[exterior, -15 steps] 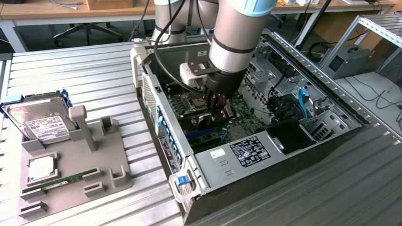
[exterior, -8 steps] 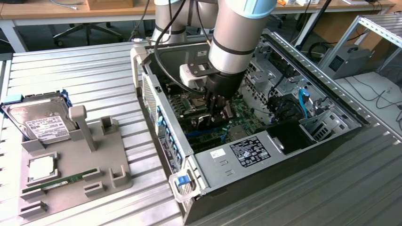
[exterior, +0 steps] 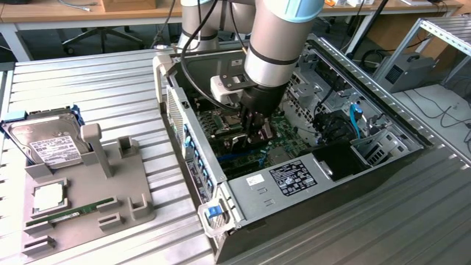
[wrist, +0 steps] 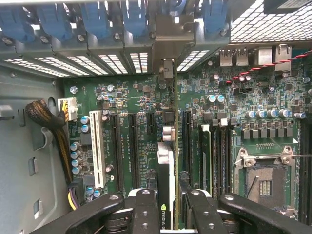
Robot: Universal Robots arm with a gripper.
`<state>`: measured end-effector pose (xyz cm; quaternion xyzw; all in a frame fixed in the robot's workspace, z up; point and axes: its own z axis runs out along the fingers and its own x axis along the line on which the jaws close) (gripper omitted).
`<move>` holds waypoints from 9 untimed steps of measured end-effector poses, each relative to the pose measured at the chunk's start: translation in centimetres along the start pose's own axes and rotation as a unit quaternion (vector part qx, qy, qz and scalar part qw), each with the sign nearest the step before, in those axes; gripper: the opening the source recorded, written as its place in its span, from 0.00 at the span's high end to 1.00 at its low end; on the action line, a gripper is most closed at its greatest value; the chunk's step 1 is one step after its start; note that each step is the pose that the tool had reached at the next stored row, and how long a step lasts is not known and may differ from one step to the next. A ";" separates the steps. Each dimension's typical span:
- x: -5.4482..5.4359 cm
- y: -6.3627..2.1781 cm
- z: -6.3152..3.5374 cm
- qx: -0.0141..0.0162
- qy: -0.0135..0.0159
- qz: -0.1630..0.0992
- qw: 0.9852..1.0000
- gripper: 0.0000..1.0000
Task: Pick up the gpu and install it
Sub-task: 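Insert the gpu into the slot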
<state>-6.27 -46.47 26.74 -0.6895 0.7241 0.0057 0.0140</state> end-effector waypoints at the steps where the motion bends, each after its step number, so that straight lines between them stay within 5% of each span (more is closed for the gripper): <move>1: 0.0 0.00 0.00 0.000 0.000 0.000 1.000 0.73; 9: 0.0 0.00 0.01 0.000 -0.004 0.000 1.000 0.73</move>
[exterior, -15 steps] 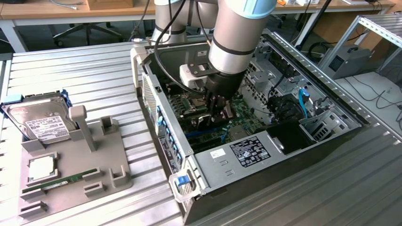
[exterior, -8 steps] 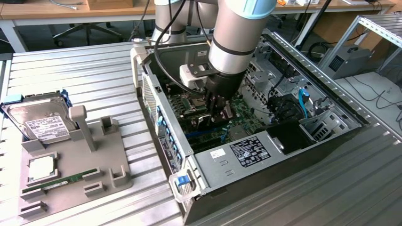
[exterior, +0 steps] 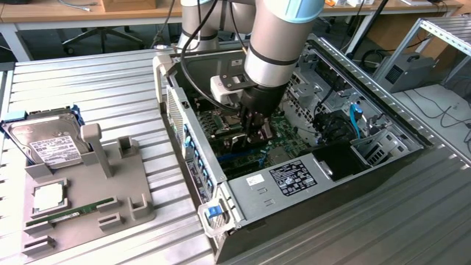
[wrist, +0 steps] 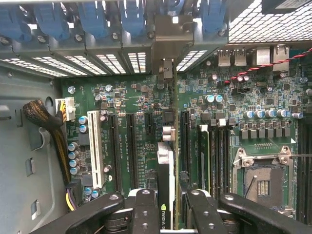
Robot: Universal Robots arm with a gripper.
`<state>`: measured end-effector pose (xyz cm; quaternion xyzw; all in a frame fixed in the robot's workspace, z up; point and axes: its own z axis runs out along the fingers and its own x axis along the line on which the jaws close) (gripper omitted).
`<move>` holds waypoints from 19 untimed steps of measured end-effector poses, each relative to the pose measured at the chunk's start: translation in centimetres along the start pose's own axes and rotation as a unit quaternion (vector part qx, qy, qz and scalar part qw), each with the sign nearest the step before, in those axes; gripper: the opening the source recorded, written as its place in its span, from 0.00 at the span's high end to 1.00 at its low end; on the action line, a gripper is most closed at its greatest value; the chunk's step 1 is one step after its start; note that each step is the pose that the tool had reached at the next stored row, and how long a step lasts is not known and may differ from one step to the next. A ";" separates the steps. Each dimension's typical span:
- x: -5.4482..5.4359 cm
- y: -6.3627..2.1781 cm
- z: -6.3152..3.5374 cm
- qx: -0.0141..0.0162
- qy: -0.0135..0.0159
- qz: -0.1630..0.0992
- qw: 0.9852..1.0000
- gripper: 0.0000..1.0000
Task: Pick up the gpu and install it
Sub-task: 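Insert the gpu into the slot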
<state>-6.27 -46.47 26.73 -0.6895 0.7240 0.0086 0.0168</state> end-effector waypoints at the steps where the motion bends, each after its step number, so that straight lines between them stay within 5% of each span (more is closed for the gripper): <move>1: 0.0 0.00 0.04 0.000 0.000 0.000 1.000 0.73; 19: 0.0 -0.11 0.35 0.000 -0.001 0.000 1.000 0.73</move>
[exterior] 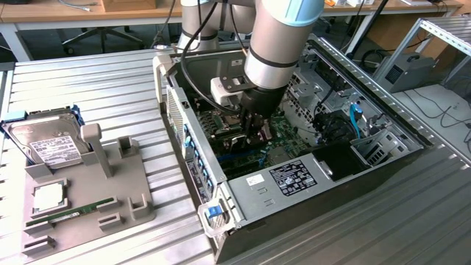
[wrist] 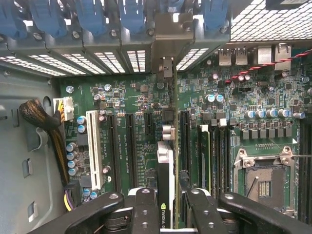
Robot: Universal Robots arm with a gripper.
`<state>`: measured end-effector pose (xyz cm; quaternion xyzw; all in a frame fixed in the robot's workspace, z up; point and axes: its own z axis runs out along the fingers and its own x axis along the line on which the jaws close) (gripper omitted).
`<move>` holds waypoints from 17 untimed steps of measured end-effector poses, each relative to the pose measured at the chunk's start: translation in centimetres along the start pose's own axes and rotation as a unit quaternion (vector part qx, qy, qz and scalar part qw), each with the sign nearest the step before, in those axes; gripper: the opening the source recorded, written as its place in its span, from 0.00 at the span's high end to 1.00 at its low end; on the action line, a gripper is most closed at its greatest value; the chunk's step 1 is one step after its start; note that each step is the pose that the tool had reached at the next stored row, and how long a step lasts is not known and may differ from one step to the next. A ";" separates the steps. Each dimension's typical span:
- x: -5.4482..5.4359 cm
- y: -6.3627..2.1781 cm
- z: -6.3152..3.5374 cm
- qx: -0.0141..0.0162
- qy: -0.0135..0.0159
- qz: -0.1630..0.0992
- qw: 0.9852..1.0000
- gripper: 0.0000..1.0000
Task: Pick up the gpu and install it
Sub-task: 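Insert the gpu into the slot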
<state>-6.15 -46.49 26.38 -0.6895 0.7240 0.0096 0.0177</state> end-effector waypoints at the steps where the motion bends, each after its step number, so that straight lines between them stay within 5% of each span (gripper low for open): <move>1: 0.0 -0.04 0.00 0.000 0.000 0.000 1.000 0.73; 17: 0.0 -0.45 0.00 0.000 0.003 0.000 1.000 0.73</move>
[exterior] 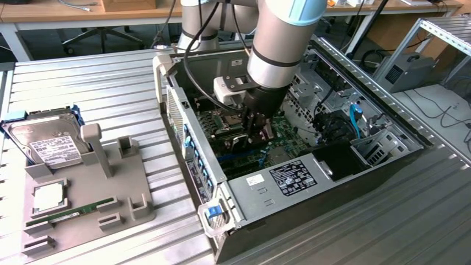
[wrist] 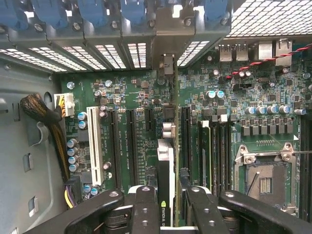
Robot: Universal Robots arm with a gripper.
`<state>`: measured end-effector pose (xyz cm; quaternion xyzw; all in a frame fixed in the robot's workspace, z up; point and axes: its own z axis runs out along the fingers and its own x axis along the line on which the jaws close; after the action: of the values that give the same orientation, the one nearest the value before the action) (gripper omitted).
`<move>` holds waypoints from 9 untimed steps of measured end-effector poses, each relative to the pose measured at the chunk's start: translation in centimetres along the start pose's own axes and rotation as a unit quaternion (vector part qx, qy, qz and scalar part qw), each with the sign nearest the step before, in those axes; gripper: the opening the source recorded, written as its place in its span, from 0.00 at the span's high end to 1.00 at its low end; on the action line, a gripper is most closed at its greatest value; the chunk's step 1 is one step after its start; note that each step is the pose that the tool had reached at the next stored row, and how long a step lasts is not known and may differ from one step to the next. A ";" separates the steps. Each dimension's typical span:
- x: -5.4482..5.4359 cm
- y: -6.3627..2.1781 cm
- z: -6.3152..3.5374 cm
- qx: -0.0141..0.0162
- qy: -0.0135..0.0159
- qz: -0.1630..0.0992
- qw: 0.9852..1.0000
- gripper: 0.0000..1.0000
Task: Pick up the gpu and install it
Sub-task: 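Insert the gpu into the slot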
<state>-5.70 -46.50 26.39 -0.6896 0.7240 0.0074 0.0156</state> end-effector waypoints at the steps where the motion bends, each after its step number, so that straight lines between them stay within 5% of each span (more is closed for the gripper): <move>1: 0.0 0.00 0.00 0.000 0.000 0.000 1.000 0.73; 3: 0.0 0.00 0.00 0.000 0.004 0.000 1.000 0.73; 9: 0.0 0.25 0.32 0.000 0.004 0.000 1.000 0.73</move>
<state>-5.94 -46.50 26.06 -0.6898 0.7239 0.0042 0.0126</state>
